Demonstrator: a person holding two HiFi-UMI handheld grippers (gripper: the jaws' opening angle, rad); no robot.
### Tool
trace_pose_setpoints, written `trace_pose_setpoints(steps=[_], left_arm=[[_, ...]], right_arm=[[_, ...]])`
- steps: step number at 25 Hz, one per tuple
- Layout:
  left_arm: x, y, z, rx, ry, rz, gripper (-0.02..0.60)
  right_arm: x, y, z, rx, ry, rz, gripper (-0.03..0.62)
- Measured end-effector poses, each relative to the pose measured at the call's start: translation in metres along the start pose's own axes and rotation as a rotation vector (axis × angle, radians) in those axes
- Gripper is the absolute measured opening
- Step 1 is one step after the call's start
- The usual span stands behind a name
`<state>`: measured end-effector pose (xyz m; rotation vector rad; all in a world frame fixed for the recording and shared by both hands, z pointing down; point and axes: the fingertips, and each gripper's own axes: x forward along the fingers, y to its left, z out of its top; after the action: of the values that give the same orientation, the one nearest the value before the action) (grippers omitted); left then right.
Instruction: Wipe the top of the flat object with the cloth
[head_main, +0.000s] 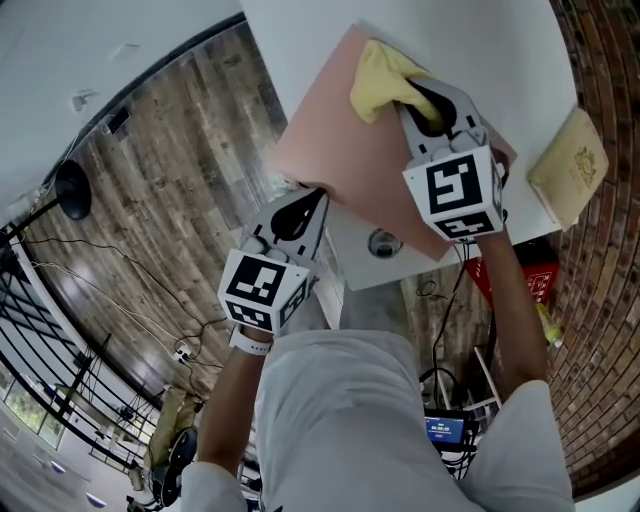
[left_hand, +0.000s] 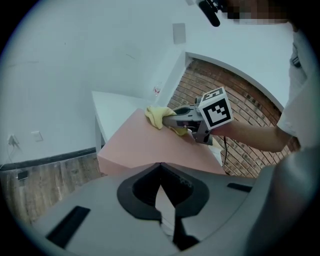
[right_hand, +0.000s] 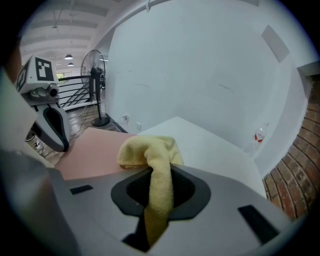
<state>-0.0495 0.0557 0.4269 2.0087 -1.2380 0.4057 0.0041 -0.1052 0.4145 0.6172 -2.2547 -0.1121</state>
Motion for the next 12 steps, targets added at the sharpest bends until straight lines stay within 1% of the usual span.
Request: trace_pose_setpoints(steps=[6,12], left_arm=[[-0.001,0.0,-0.001,0.002,0.004,-0.007,0.018],[-0.004,-0.001,0.002,0.001,-0.023,0.004,0.018]], right_arm=[[-0.009,0.053,0.007,-0.059,-0.008,0.073,0.058],[-0.025,0.087,0.006,-0.052,-0.007,0.112,0.061]])
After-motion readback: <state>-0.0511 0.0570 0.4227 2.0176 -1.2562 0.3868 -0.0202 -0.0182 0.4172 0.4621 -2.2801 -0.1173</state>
